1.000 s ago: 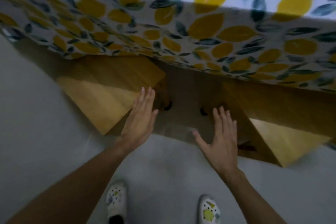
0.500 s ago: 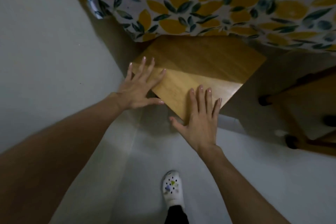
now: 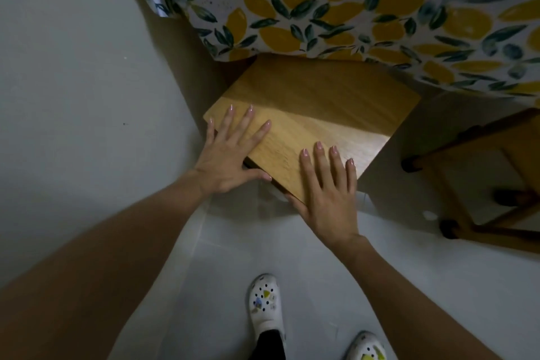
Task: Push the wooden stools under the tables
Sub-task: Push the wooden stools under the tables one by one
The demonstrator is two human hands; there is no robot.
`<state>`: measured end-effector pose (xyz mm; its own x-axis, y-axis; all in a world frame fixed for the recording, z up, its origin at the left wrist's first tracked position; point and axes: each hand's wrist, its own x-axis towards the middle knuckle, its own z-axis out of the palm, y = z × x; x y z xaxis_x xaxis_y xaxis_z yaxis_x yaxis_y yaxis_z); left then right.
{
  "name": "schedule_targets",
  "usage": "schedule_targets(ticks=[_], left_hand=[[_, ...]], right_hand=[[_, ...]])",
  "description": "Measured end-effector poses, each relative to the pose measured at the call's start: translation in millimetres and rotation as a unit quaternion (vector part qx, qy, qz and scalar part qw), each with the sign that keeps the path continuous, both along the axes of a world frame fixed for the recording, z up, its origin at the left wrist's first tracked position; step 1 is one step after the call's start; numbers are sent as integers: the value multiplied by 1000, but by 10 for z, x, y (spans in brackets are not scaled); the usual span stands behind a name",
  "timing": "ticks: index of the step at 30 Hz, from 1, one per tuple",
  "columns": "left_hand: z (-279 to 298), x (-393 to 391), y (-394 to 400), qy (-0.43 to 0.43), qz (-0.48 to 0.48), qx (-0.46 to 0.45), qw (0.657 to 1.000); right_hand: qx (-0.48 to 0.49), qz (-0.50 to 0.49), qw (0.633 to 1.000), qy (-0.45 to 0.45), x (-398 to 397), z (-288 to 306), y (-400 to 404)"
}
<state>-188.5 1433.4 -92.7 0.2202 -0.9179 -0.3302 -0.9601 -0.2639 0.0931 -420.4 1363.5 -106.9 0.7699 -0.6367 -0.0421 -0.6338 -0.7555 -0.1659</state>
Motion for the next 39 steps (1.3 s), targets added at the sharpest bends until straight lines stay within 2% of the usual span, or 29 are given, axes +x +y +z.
schedule_targets(ticks=[6, 10, 14, 17, 19, 32, 39], left_hand=[[8, -735, 324, -3, 98, -29, 995], [59, -1233, 452, -20, 149, -14, 989], [91, -1151, 504, -18, 130, -72, 989], [43, -961, 480, -28, 91, -48, 994], [13, -898, 447, -14, 90, -36, 995], [-34, -422, -220, 7, 118, -44, 992], [6, -242, -381, 14, 98, -1, 995]], right_hand=[[1, 103, 995, 18, -543, -4, -195], [6, 147, 987, 63, -873, 93, -328], [20, 70, 996, 60, -890, 166, -54], [28, -25, 997, 73, -718, 140, 131], [26, -49, 995, 85, -645, 128, 106], [22, -27, 996, 83, -155, 43, -693], [18, -44, 996, 77, -47, 29, -750]])
